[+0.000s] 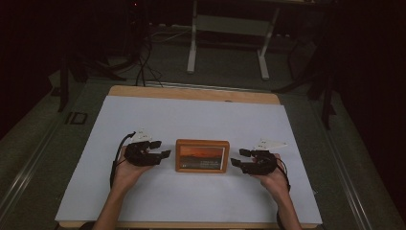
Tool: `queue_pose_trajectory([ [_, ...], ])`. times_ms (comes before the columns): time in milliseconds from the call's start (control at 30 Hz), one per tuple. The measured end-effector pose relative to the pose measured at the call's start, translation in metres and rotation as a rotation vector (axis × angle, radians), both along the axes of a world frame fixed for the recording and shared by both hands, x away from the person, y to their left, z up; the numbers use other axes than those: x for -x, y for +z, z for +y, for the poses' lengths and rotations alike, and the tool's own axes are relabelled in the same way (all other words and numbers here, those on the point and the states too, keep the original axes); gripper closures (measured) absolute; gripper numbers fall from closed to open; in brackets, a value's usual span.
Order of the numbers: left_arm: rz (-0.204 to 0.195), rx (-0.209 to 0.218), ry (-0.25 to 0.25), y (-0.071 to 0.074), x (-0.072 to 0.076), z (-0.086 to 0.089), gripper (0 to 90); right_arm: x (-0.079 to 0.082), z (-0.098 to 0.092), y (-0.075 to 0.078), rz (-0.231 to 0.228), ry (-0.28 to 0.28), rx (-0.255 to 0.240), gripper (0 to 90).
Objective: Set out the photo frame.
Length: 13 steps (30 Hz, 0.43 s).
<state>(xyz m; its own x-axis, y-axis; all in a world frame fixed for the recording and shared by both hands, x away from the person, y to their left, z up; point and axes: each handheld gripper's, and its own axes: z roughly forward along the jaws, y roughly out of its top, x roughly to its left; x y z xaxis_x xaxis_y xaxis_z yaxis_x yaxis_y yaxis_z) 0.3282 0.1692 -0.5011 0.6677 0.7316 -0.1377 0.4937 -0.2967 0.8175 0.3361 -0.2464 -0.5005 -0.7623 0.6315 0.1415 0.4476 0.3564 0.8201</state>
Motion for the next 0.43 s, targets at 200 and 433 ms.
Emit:
queue_pose_trajectory([
  [200, 0.01, -0.092, 0.029, -0.01, -0.002, -0.002, 41.6, -0.004, -0.006, -0.007, 0.003, -0.033, 0.031, 39.5],
  [433, 0.029, -0.188, 0.125, -0.018, -0.008, 0.003, 41.2, -0.009, -0.021, -0.013, -0.006, -0.123, 0.087, 39.0],
])
